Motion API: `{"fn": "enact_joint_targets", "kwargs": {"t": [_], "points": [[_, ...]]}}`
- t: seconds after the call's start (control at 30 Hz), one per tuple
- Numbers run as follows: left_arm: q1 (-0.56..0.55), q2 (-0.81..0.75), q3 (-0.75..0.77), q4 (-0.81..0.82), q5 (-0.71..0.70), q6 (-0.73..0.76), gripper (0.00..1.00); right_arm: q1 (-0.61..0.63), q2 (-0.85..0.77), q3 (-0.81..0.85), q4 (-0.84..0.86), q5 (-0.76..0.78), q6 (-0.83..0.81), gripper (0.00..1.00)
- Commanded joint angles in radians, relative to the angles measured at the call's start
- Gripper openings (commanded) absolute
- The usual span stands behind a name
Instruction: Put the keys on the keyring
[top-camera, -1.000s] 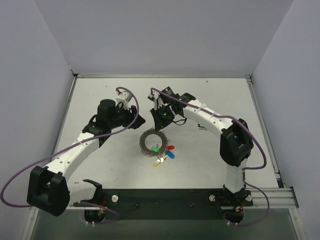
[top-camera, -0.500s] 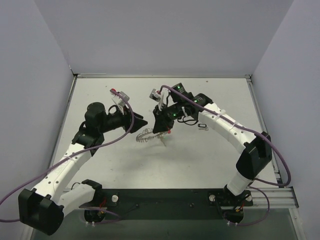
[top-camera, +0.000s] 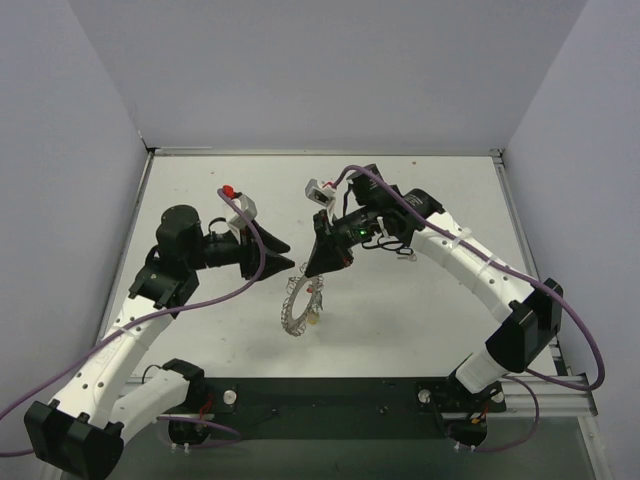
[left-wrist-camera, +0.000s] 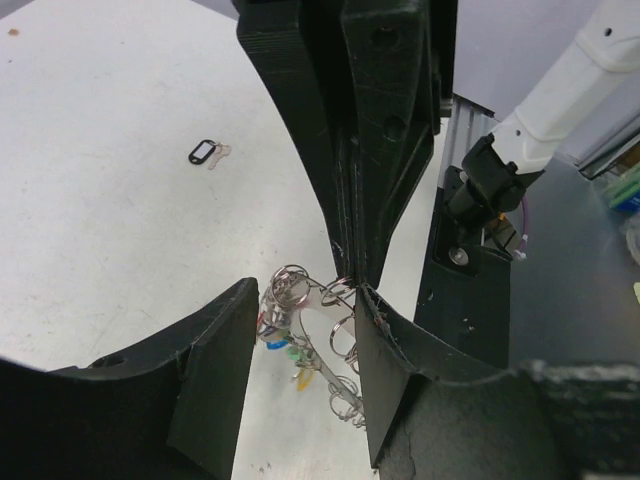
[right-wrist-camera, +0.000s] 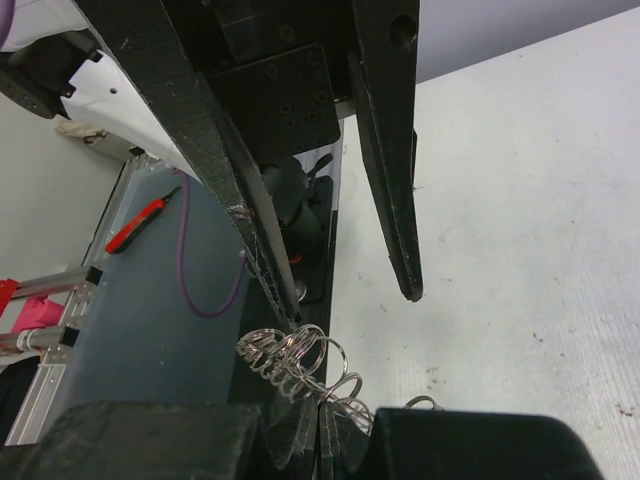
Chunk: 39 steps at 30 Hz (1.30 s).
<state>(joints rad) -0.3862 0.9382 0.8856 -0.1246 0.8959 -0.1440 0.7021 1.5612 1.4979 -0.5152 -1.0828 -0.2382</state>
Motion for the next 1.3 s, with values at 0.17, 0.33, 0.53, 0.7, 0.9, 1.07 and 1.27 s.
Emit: {"fn": "enact_joint_targets", "kwargs": {"t": [0.17, 0.33, 0.53, 0.7, 0.9, 1.07, 1.27], "points": [[-0.045, -0.01, 0.052, -0.033, 0.057, 0.067, 0.53, 0.01, -0.079, 0.01, 0.009, -0.13, -0.032, 0.0], [-0.056, -0.004, 0.062, -0.04, 0.038, 0.08, 0.53, 0.011, -0.075, 0.013, 0.006, -0.152, -0.033, 0.0], [-0.072, 0.005, 0.067, -0.03, 0.04, 0.089, 0.53, 0.011, -0.072, 0.016, -0.003, -0.186, -0.042, 0.0], [-0.106, 0.022, 0.073, -0.037, 0.038, 0.103, 0.53, 0.013, -0.078, 0.018, -0.009, -0.195, -0.047, 0.0], [-0.129, 0.042, 0.081, -0.044, 0.043, 0.115, 0.53, 0.013, -0.079, 0.019, -0.011, -0.203, -0.05, 0.0], [-0.138, 0.045, 0.079, -0.044, 0.057, 0.113, 0.44, 0.014, -0.081, 0.018, -0.011, -0.197, -0.05, 0.0], [-0.144, 0.048, 0.075, -0.026, 0.071, 0.1, 0.02, 0.013, -0.089, 0.015, -0.011, -0.18, -0.052, 0.0]]}}
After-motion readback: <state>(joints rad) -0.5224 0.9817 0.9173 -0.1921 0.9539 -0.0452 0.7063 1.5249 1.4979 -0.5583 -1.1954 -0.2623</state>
